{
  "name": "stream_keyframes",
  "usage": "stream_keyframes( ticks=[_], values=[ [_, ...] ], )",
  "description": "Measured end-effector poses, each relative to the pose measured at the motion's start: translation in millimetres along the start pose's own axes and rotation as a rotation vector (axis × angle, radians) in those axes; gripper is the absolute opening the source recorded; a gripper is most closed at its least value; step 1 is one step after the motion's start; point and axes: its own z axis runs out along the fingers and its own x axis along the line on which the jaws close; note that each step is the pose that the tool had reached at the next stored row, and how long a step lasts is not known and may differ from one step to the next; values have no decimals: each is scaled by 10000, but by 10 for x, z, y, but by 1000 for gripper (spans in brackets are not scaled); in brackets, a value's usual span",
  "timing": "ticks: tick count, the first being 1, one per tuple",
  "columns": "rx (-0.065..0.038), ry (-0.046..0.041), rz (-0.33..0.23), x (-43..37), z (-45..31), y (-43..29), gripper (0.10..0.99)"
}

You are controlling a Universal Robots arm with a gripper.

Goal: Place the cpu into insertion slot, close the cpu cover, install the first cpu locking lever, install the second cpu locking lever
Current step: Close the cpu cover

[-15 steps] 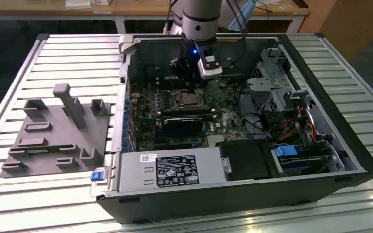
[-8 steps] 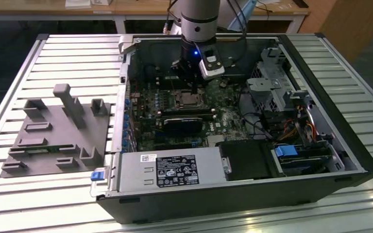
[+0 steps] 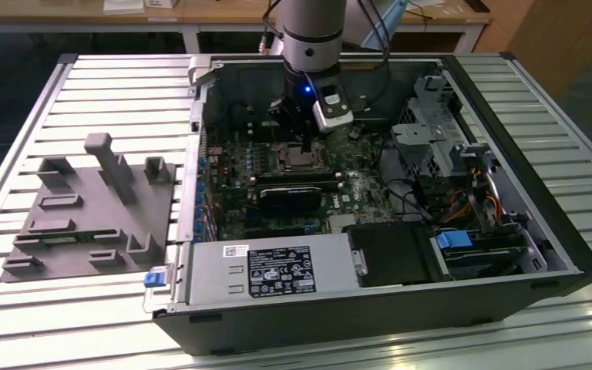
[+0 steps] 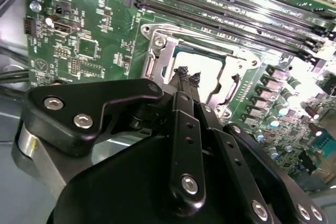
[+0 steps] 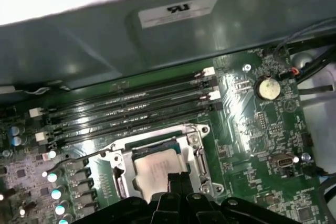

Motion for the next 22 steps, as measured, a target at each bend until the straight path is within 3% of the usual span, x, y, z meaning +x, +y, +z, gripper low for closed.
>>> stream_keyframes(
  ticks=[8, 22],
  values=[
    [-36, -27, -29, 182, 25, -51, 102],
    [-147, -132, -221, 410, 127, -114, 102]
  ],
)
